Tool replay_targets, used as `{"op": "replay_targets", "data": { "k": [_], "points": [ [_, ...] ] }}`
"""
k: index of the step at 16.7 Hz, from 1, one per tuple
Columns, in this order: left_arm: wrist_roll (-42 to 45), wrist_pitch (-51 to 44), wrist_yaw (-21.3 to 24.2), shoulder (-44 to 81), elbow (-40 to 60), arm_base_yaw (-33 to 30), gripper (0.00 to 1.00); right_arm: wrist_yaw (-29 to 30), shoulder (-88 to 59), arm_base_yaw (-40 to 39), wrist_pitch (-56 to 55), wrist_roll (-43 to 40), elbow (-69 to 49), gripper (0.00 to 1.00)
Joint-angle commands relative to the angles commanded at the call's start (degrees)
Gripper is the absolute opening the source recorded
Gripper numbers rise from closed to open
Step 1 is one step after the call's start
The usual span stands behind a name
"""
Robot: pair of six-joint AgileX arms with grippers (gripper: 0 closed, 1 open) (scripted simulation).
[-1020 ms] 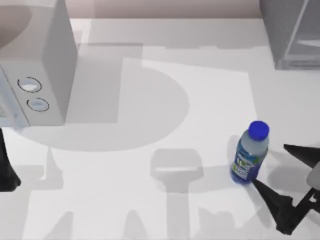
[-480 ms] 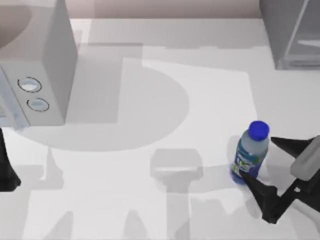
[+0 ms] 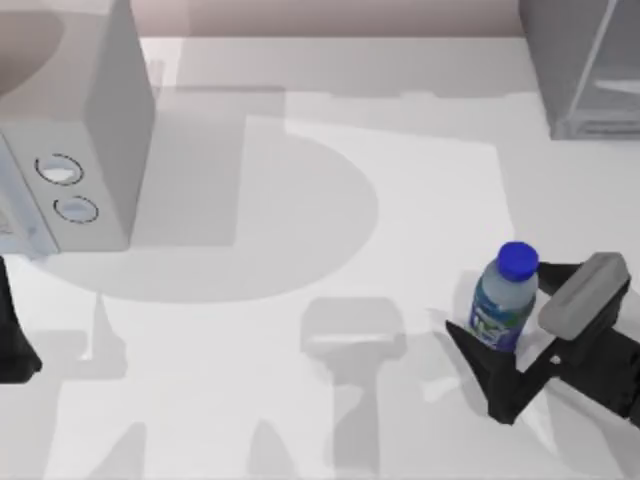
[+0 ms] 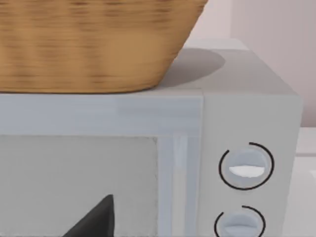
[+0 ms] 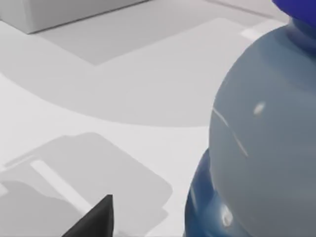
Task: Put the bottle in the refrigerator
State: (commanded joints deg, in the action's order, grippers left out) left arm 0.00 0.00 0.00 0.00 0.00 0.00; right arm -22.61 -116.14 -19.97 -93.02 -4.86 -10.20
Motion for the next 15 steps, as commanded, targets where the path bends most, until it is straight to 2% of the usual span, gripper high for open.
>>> {"op": "replay_targets", "data": {
  "k": [13,15],
  "points": [
    [0.0,0.0,0.0,0.0,0.0,0.0,1.00,0.0,0.0,0.0,0.0,0.0,0.0,0.03],
    [0.0,0.0,0.0,0.0,0.0,0.0,1.00,0.0,0.0,0.0,0.0,0.0,0.0,0.01]
  ]
}}
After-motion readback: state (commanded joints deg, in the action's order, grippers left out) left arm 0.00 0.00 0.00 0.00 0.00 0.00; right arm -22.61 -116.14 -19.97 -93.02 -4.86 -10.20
